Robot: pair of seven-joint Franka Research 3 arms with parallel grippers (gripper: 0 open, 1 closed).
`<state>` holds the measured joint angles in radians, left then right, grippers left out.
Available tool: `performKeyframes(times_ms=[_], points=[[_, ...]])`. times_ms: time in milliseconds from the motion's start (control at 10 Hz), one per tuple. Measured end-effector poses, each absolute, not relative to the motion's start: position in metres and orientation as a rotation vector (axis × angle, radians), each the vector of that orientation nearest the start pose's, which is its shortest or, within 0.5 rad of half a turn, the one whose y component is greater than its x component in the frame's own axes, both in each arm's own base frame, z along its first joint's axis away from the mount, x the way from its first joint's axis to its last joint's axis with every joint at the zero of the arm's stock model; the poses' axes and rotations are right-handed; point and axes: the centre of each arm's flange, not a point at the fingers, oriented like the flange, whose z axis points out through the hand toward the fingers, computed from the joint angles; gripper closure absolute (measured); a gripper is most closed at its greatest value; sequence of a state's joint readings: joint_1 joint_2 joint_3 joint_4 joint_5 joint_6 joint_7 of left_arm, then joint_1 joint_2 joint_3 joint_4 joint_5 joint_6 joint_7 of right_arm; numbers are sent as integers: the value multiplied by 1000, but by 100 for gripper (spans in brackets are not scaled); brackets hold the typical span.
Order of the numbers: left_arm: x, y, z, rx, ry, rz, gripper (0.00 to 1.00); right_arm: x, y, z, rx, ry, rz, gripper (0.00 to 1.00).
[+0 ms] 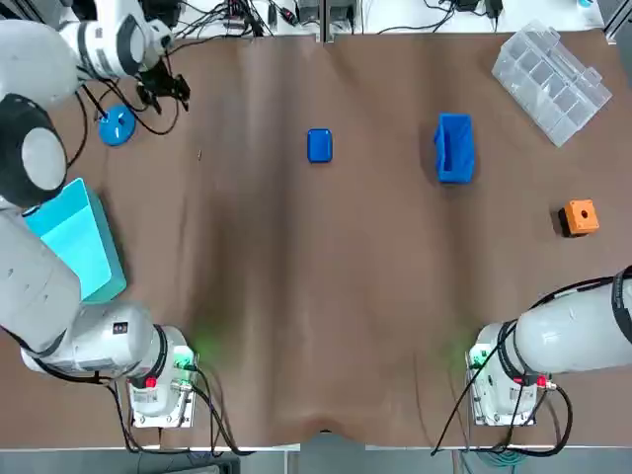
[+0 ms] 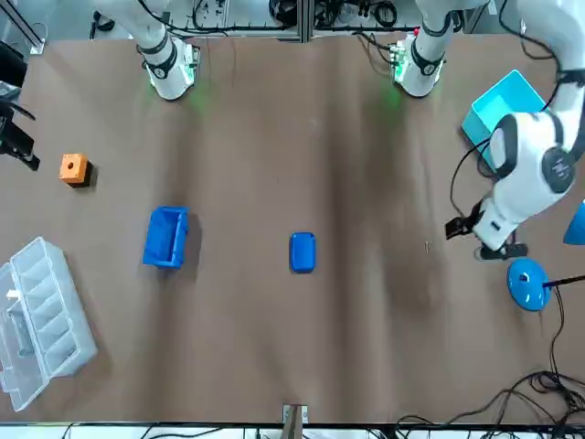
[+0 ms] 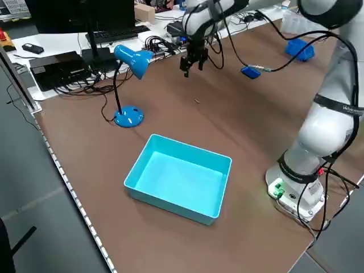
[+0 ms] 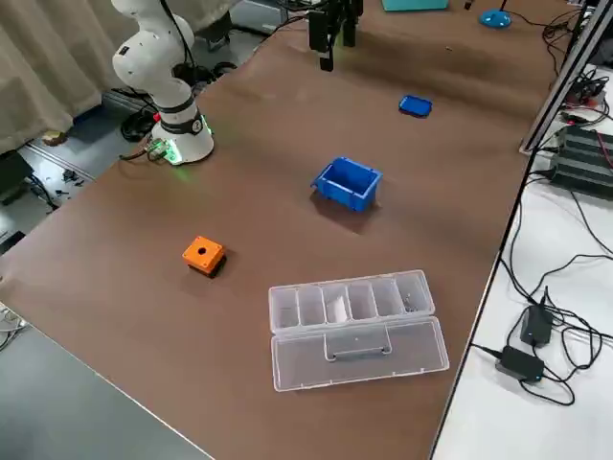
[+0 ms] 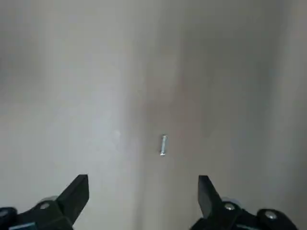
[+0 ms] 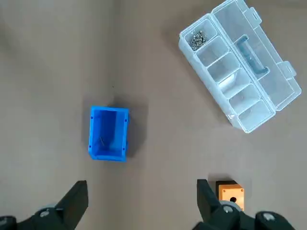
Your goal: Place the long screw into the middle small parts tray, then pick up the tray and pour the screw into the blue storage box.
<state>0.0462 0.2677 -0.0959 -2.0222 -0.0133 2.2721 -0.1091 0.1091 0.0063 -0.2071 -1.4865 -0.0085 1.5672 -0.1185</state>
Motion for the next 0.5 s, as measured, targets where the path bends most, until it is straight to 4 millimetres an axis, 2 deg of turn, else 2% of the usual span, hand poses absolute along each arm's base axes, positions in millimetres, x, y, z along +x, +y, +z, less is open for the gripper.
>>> performKeyframes(times_ms=[200,500], points=[[594,-45,279,-3182,-135,67,1,554,-55,661,-3157,-32,-116,0],[593,-43,238,-3183,-150,117,5,554,-55,661,-3157,-31,-116,0]])
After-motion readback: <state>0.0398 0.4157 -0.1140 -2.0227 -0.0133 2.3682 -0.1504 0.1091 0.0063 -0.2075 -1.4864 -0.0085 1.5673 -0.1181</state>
